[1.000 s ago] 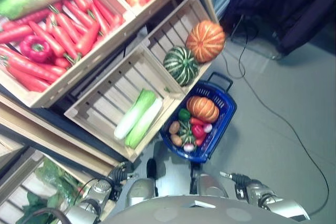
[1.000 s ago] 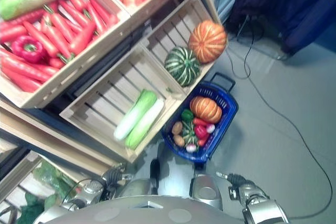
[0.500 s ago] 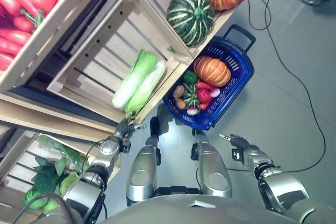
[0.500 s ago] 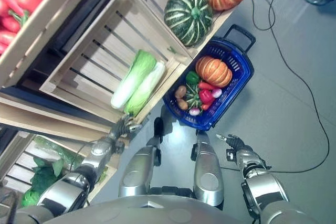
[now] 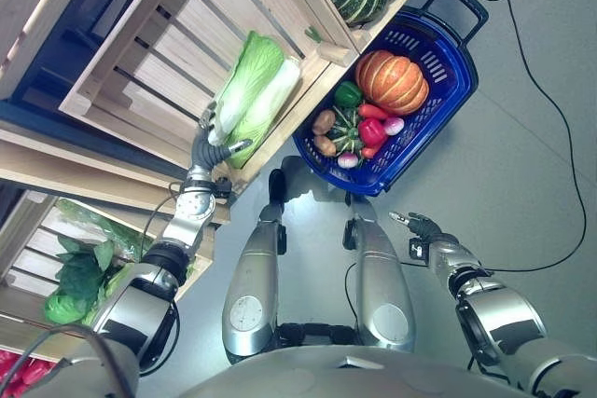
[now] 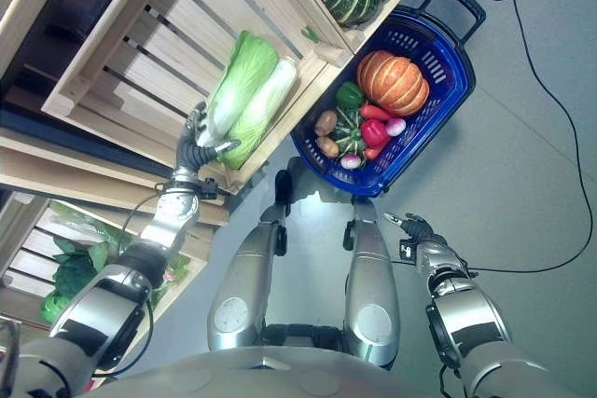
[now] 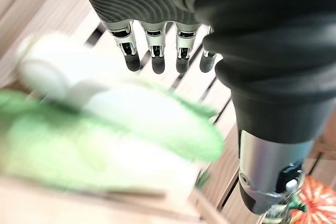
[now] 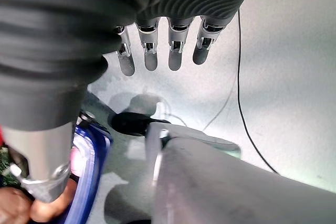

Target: Pick up fruits and vegetables into the basket

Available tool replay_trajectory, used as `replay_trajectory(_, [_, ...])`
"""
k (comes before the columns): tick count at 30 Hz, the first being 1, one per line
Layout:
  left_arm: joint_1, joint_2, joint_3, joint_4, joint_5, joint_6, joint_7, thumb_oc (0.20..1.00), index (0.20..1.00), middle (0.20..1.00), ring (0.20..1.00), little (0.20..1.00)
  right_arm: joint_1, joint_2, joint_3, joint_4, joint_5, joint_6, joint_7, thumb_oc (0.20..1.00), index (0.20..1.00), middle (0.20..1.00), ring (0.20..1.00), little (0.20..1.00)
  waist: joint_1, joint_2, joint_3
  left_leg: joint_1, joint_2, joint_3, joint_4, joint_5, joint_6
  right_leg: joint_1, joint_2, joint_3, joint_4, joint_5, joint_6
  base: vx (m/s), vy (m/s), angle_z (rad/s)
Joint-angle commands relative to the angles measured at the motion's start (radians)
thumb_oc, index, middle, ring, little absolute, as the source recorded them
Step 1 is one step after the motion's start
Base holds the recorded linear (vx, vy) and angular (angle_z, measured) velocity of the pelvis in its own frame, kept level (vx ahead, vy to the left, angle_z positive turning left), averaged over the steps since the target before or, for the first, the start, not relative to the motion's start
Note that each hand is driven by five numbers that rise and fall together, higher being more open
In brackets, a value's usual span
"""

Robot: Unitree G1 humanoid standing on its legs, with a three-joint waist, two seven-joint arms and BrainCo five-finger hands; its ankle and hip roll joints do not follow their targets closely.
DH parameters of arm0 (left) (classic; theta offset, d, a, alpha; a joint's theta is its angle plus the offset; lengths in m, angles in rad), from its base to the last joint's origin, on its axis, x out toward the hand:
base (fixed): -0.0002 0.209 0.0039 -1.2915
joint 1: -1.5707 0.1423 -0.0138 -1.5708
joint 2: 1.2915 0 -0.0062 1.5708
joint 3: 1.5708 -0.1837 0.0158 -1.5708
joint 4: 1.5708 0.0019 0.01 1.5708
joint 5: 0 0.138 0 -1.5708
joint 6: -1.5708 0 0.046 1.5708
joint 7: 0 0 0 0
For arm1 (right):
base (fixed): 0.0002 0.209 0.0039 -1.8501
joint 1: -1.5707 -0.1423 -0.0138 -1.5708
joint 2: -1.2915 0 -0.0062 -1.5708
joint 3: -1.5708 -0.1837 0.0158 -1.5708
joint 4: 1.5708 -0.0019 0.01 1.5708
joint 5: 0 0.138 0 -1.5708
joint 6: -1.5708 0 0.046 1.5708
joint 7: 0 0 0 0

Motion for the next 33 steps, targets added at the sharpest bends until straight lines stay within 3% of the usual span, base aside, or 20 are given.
replay_trajectory(1, [-0.004, 0.027, 0.029, -0.07, 0.154, -0.02, 0.144, 1.0, 1.0, 1.0, 1.0, 1.0, 0.042, -0.019, 0.036, -0.024, 0.039, -0.001, -0.017, 1.0, 1.0, 1.0, 1.0, 1.0, 0.0, 0.01, -0.011, -0.081, -0.05, -0.019, 0.082, -0.04, 0.04, -0.036, 0.012, 0.031, 0.2, -0.145, 0.029, -0.01, -0.025, 0.07])
replay_trajectory(7, [-0.088, 0.073, 0.019, -0.049, 0.299, 0.064, 0.253, 1.0, 1.0, 1.0, 1.0, 1.0, 0.008, -0.027, 0.049, -0.028, 0.05, 0.009, -0.011, 1.0, 1.0, 1.0, 1.0, 1.0, -0.009, -0.005, -0.011, -0.127, -0.043, -0.009, 0.102, -0.039, 0.035, -0.078, 0.021, 0.032, 0.214, -0.144, 0.023, -0.03, -0.024, 0.02])
replay_trajectory(15, [-0.183, 0.09, -0.01, 0.1, 0.365, 0.168, 0.312, 1.0, 1.0, 1.0, 1.0, 1.0, -0.039, -0.03, 0.079, -0.026, 0.045, 0.023, -0.002, 1.0, 1.0, 1.0, 1.0, 1.0, -0.035, -0.02, -0.011, -0.174, -0.032, 0.009, 0.12, -0.038, 0.028, -0.126, 0.038, 0.049, 0.224, -0.139, 0.017, -0.02, 0.017, -0.04])
replay_trajectory(33, [-0.362, 0.107, -0.015, 0.378, 0.262, 0.257, 0.238, 1.0, 1.0, 1.0, 1.0, 1.0, -0.111, -0.037, 0.131, -0.009, 0.051, 0.031, 0.016, 1.0, 1.0, 1.0, 1.0, 1.0, -0.079, -0.043, -0.011, -0.222, -0.019, 0.019, 0.136, -0.029, 0.014, -0.176, 0.062, 0.068, 0.242, -0.144, 0.01, 0.0, 0.006, -0.02])
